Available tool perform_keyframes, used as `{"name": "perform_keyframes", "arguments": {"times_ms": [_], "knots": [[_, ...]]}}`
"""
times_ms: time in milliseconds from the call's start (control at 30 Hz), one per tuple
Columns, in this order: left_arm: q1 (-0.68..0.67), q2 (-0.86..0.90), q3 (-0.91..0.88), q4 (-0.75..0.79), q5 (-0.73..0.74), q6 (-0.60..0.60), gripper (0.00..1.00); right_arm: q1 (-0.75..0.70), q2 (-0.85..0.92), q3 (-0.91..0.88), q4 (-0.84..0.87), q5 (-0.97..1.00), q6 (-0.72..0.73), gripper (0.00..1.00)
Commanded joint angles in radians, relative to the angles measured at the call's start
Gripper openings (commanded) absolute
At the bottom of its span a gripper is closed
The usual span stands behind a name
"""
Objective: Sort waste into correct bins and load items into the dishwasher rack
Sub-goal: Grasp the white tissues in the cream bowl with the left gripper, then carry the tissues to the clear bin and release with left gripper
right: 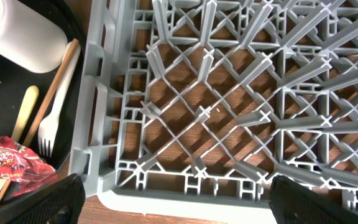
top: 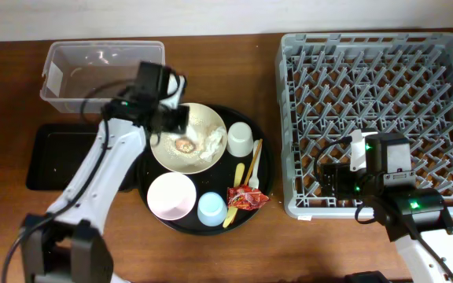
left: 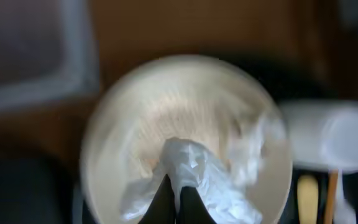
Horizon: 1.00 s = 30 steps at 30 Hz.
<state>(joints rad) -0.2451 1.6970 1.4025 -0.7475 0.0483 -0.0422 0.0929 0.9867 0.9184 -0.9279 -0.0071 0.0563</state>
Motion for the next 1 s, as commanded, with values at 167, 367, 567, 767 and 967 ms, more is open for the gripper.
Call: {"name": "perform_keyframes", "arguments": {"times_ms": [167,367,567,767,967], "knots": [[0.202,0.100,0.110,0.316,-0.211,0.008,0.01,0.003,-0.005,0.023,0.000,0.012,0.009,0.99],[0.215,0.256,0.111,0.406,-0.164,0.009,0.49,0.003,-0.005,0.023,0.000,0.012,0.009,0.98],[0.146,0.020,0.125,0.169,0.153,0.008,0.99,0.003,-0.005,0.023,0.008,-0.037,0.009,0.98],[-0.151,0.200,0.117,-0.101,0.156,-0.019,0.99,0.003,-0.005,0.023,0.005,-0.037,0.009,0.98],[-0.173,0.352,0.117,-0.114,0.147,-0.018,0.72,0.003,-0.005,0.023,-0.001,-0.037,0.009,0.98]]}}
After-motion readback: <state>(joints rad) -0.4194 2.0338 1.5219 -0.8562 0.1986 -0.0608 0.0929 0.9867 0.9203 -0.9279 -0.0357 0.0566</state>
